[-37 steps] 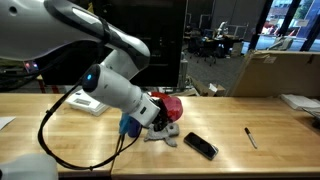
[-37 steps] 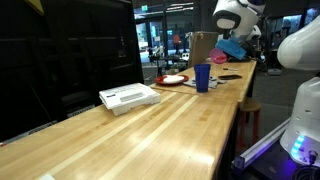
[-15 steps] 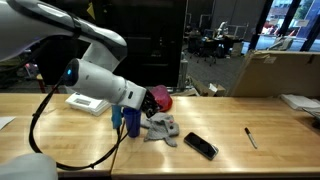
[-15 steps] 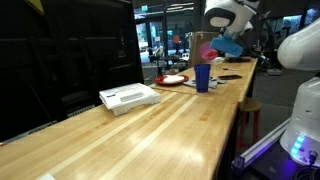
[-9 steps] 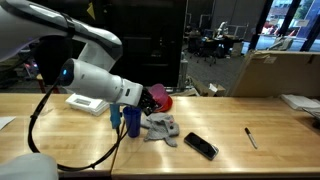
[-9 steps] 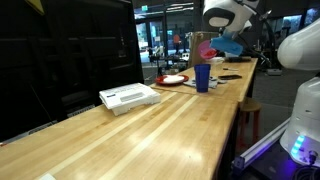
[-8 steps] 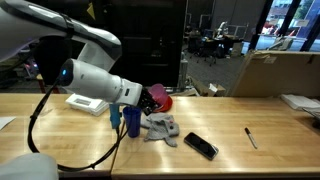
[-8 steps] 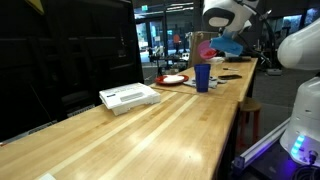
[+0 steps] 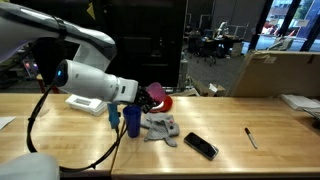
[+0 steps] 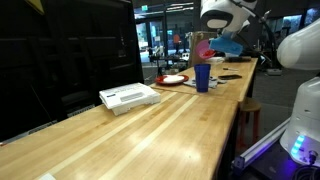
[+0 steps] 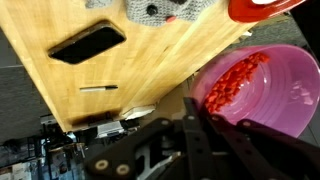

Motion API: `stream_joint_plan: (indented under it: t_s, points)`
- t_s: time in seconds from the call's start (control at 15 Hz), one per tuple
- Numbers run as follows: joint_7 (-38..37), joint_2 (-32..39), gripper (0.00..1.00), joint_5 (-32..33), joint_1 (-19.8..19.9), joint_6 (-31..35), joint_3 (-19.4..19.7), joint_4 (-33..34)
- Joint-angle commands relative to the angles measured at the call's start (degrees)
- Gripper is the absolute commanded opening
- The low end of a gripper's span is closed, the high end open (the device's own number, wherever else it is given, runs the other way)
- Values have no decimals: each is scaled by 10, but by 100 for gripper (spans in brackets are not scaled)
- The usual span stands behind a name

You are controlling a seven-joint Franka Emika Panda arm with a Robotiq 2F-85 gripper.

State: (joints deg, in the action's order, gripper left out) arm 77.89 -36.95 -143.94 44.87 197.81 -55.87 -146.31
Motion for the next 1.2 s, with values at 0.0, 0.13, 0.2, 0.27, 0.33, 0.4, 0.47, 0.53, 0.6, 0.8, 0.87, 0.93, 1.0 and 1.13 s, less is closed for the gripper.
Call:
stream_joint_plan:
  t_s: [0.0,0.13,0.2,0.27,0.33,0.4,0.47,0.53,0.6,0.8,0.87,0.93,1.0,1.13]
  points:
    - [12,-32,1,-3,15,1,-19,-1]
    - [13,-37,1,-5,15,1,-25,-1]
    - [13,-39,1,-6,16,1,-27,-1]
    - [14,-41,1,-7,14,1,-29,-2]
    - [14,-42,1,-9,14,1,-31,-3]
    - [15,-44,1,-10,13,1,-31,-3]
    - [15,-46,1,-11,12,1,-32,-5]
    - [16,-47,1,-12,10,1,-32,-7]
    - [17,-48,1,-14,6,1,-30,-10]
    - [18,-54,1,-18,-1,1,-28,-19]
    - [20,-49,1,-19,-10,1,-23,-20]
    - [19,-50,1,-20,-14,1,-23,-22]
    - [19,-48,1,-21,-23,1,-20,-23]
    - [3,-34,4,-6,-11,0,-31,-19]
